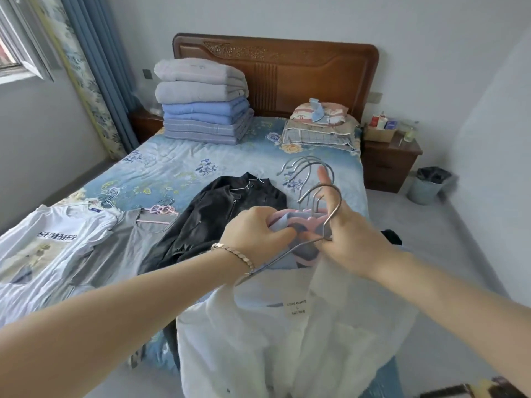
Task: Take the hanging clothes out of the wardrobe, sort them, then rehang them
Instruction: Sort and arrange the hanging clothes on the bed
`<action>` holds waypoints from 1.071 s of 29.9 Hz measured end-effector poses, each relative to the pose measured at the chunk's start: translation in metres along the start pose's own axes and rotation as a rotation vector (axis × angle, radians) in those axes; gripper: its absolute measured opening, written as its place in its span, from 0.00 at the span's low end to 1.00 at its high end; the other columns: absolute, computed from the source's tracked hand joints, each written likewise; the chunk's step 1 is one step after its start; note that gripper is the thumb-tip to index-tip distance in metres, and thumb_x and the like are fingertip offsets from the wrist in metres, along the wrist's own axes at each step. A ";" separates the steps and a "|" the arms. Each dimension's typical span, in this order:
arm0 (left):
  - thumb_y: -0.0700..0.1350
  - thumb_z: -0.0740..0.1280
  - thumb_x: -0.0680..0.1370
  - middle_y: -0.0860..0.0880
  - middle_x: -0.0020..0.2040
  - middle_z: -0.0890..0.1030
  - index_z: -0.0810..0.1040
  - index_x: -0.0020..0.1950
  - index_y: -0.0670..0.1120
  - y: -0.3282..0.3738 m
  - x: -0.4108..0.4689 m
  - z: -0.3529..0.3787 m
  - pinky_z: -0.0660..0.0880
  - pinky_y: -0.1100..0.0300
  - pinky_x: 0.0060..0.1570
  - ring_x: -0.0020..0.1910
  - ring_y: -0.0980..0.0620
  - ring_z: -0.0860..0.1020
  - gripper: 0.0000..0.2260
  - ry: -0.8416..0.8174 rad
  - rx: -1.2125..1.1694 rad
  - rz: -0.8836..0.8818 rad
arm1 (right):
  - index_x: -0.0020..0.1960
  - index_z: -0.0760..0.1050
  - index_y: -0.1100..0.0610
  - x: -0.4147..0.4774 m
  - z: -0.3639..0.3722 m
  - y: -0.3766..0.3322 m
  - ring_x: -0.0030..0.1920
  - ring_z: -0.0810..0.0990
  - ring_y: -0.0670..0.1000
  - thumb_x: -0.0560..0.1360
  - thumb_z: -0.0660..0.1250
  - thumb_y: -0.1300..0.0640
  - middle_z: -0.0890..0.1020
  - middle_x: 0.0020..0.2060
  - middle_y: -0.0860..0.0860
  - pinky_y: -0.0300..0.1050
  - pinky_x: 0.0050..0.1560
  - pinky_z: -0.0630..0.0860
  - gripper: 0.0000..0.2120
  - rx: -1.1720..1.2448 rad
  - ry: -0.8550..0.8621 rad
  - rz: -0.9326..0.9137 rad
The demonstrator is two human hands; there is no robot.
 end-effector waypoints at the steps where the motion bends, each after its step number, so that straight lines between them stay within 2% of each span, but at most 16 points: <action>1: 0.56 0.62 0.62 0.54 0.22 0.67 0.70 0.28 0.47 0.005 -0.002 0.004 0.61 0.62 0.27 0.25 0.54 0.65 0.13 -0.023 -0.031 0.014 | 0.64 0.41 0.26 -0.006 -0.010 0.002 0.59 0.77 0.52 0.69 0.74 0.51 0.70 0.67 0.51 0.50 0.58 0.74 0.45 0.017 0.080 0.031; 3: 0.57 0.63 0.62 0.54 0.25 0.68 0.73 0.32 0.44 0.012 -0.004 0.014 0.63 0.61 0.29 0.27 0.53 0.65 0.15 -0.097 -0.083 0.037 | 0.60 0.56 0.30 -0.020 -0.026 0.005 0.56 0.79 0.52 0.62 0.79 0.52 0.72 0.60 0.48 0.48 0.56 0.75 0.40 0.104 0.262 0.078; 5: 0.60 0.62 0.60 0.51 0.30 0.71 0.78 0.42 0.42 0.019 -0.006 0.026 0.66 0.59 0.33 0.31 0.52 0.67 0.23 -0.211 -0.111 0.068 | 0.57 0.59 0.38 -0.033 -0.031 0.013 0.52 0.80 0.53 0.59 0.81 0.55 0.72 0.56 0.47 0.44 0.53 0.74 0.39 0.165 0.349 0.150; 7: 0.62 0.62 0.58 0.48 0.34 0.75 0.79 0.48 0.42 0.024 -0.008 0.037 0.68 0.59 0.36 0.34 0.52 0.69 0.29 -0.328 -0.120 0.084 | 0.62 0.60 0.46 -0.045 -0.031 0.019 0.51 0.80 0.54 0.59 0.81 0.56 0.72 0.54 0.48 0.46 0.52 0.75 0.41 0.165 0.376 0.213; 9: 0.63 0.64 0.62 0.45 0.39 0.79 0.79 0.50 0.43 0.030 -0.014 0.046 0.70 0.59 0.40 0.37 0.52 0.72 0.27 -0.424 -0.106 0.113 | 0.63 0.57 0.40 -0.058 -0.034 0.016 0.50 0.81 0.57 0.59 0.81 0.57 0.75 0.51 0.50 0.51 0.52 0.77 0.44 0.131 0.379 0.226; 11: 0.61 0.68 0.70 0.48 0.39 0.78 0.77 0.49 0.44 0.037 -0.022 0.051 0.69 0.59 0.42 0.40 0.51 0.73 0.20 -0.480 -0.056 0.154 | 0.66 0.54 0.37 -0.068 -0.035 0.007 0.46 0.82 0.58 0.61 0.80 0.59 0.79 0.45 0.53 0.52 0.49 0.78 0.47 0.034 0.322 0.218; 13: 0.59 0.69 0.72 0.53 0.40 0.76 0.74 0.50 0.47 0.043 -0.030 0.053 0.69 0.60 0.42 0.42 0.51 0.74 0.17 -0.512 0.009 0.199 | 0.73 0.56 0.52 -0.072 -0.033 0.000 0.44 0.81 0.60 0.63 0.78 0.58 0.82 0.42 0.57 0.52 0.47 0.77 0.46 -0.094 0.261 0.217; 14: 0.59 0.70 0.71 0.54 0.42 0.76 0.72 0.52 0.48 0.045 -0.034 0.054 0.70 0.60 0.43 0.44 0.51 0.75 0.19 -0.537 0.048 0.220 | 0.74 0.53 0.53 -0.073 -0.031 -0.002 0.44 0.82 0.61 0.64 0.78 0.57 0.82 0.42 0.58 0.52 0.45 0.77 0.47 -0.142 0.241 0.218; 15: 0.60 0.72 0.68 0.53 0.45 0.77 0.70 0.55 0.49 0.045 -0.038 0.054 0.72 0.59 0.45 0.46 0.51 0.76 0.23 -0.553 0.111 0.252 | 0.73 0.49 0.47 -0.074 -0.030 -0.004 0.43 0.82 0.62 0.64 0.78 0.57 0.83 0.41 0.59 0.52 0.44 0.77 0.48 -0.178 0.235 0.213; 17: 0.59 0.75 0.65 0.50 0.49 0.79 0.65 0.60 0.48 0.047 -0.044 0.053 0.75 0.55 0.48 0.48 0.47 0.77 0.32 -0.508 0.320 0.382 | 0.66 0.48 0.44 -0.076 -0.029 -0.010 0.39 0.82 0.64 0.63 0.77 0.59 0.83 0.38 0.60 0.51 0.39 0.78 0.46 -0.238 0.263 0.172; 19: 0.54 0.73 0.68 0.48 0.50 0.80 0.62 0.65 0.46 0.053 -0.049 0.050 0.75 0.54 0.47 0.49 0.44 0.78 0.31 -0.362 0.478 0.547 | 0.64 0.53 0.47 -0.078 -0.028 -0.020 0.32 0.82 0.62 0.59 0.79 0.61 0.82 0.34 0.59 0.48 0.33 0.77 0.44 -0.306 0.309 0.092; 21: 0.47 0.69 0.70 0.46 0.51 0.79 0.62 0.67 0.43 0.054 -0.052 0.046 0.73 0.54 0.48 0.50 0.42 0.78 0.29 -0.267 0.474 0.604 | 0.63 0.57 0.52 -0.078 -0.027 -0.029 0.27 0.81 0.59 0.57 0.81 0.59 0.82 0.29 0.55 0.44 0.27 0.76 0.44 -0.383 0.336 0.053; 24: 0.45 0.70 0.69 0.46 0.57 0.74 0.68 0.64 0.44 0.036 -0.051 0.038 0.72 0.57 0.50 0.53 0.44 0.76 0.24 -0.277 0.300 0.463 | 0.61 0.62 0.56 -0.076 -0.024 -0.041 0.22 0.79 0.56 0.54 0.83 0.55 0.80 0.26 0.53 0.39 0.22 0.72 0.43 -0.475 0.368 0.024; 27: 0.48 0.68 0.71 0.46 0.52 0.76 0.76 0.50 0.46 0.021 -0.054 0.026 0.70 0.60 0.44 0.49 0.44 0.77 0.10 -0.305 0.289 0.365 | 0.61 0.61 0.54 -0.072 -0.020 -0.056 0.23 0.79 0.56 0.53 0.82 0.56 0.81 0.26 0.52 0.38 0.23 0.72 0.44 -0.486 0.355 0.022; 29: 0.49 0.66 0.72 0.47 0.44 0.79 0.72 0.42 0.49 0.014 -0.056 0.013 0.66 0.61 0.40 0.46 0.44 0.77 0.05 -0.292 0.370 0.370 | 0.62 0.57 0.49 -0.062 -0.013 -0.065 0.28 0.81 0.58 0.57 0.80 0.59 0.82 0.29 0.53 0.39 0.27 0.73 0.43 -0.448 0.290 0.082; 32: 0.49 0.64 0.72 0.52 0.34 0.72 0.64 0.34 0.49 -0.003 -0.055 -0.009 0.65 0.61 0.38 0.40 0.46 0.74 0.11 -0.286 0.432 0.333 | 0.64 0.49 0.41 -0.041 0.000 -0.076 0.35 0.80 0.59 0.64 0.73 0.60 0.81 0.33 0.55 0.43 0.35 0.71 0.41 -0.309 0.145 0.172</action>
Point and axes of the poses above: each hand's wrist, its own x-axis towards the middle knuckle, its own z-axis out of the palm, y = z × x, the point moved 9 cm from there along x, towards the middle knuckle
